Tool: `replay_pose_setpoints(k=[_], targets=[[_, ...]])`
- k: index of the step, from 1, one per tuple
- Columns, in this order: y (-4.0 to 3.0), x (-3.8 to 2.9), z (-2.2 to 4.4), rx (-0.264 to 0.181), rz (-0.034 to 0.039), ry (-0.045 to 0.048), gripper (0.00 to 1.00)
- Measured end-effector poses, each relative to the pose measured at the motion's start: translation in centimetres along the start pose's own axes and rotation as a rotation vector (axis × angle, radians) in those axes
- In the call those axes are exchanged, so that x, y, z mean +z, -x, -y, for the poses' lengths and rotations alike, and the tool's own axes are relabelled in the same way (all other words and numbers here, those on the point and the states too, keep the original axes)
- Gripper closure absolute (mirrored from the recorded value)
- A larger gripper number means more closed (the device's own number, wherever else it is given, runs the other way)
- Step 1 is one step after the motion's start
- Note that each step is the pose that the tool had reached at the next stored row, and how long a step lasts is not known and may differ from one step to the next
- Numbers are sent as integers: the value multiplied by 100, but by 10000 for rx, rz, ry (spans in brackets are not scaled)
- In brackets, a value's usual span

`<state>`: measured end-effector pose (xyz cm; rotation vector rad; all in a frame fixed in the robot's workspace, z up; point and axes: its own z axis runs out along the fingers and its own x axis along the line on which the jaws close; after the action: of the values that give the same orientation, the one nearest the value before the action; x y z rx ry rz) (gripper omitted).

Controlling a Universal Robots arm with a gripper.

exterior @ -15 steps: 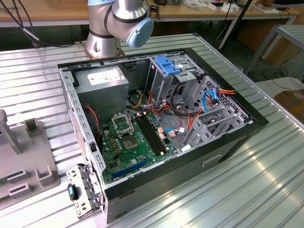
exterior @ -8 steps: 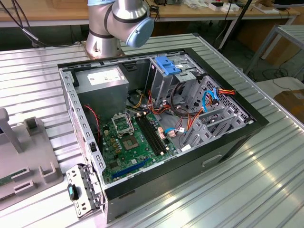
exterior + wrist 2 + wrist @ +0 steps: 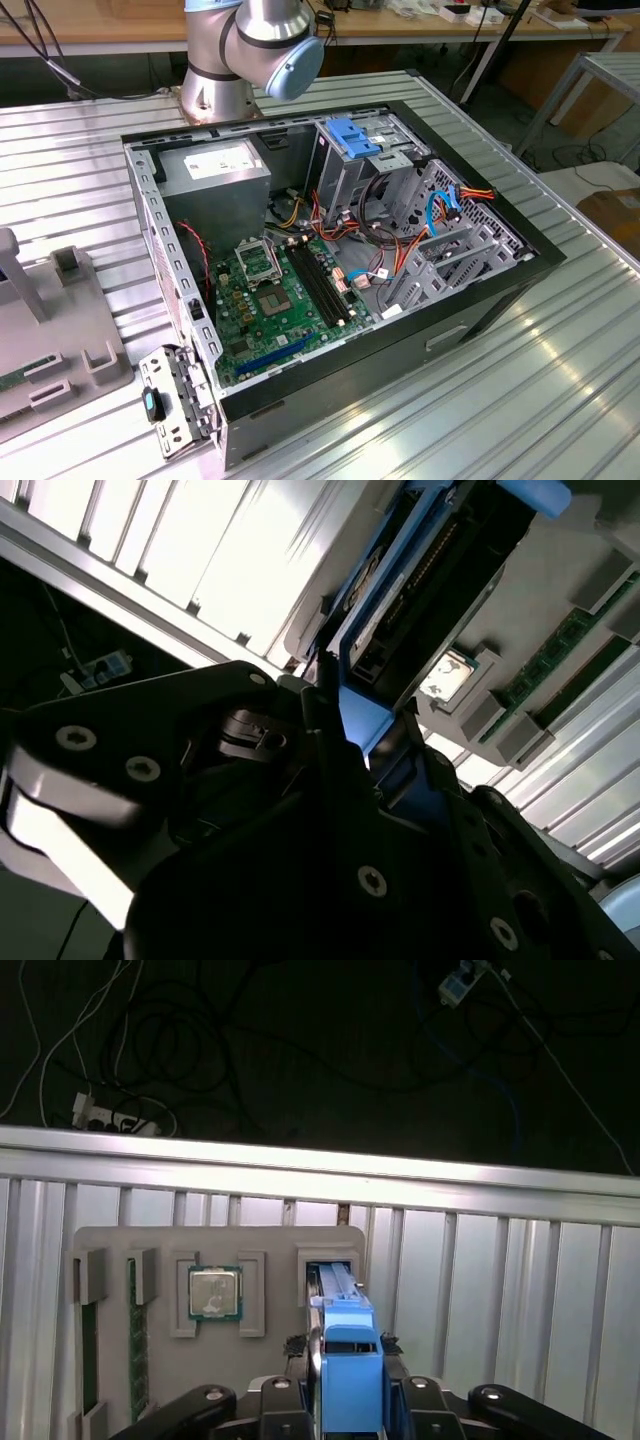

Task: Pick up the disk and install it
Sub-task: 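Pick up the disk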

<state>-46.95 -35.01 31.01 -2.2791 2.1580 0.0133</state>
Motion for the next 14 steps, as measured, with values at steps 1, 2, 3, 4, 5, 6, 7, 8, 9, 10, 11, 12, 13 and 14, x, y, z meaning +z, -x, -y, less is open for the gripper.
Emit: replay_pose_setpoints(k=[1,2,3,4,5,6,7,8,9,10,11,12,13,14], targets=[[0,2,0,277,1,-2,63],[0,2,0,341,1,-2,63],[0,2,0,345,1,-3,63],[0,2,0,348,1,-4,63],[0,2,0,349,2,-4,63],[0,2,0,350,2,-3,63],[0,2,0,351,2,-4,63],[0,0,0,351,3,-7,63],[0,-9,0,351,3,-8,63],[0,-17,0,351,3,-5,63],[0,-25,0,351,2,-4,63],[1,-27,0,351,3,-7,63],[0,-27,0,351,4,-7,63],[0,-31,0,351,4,-5,63]])
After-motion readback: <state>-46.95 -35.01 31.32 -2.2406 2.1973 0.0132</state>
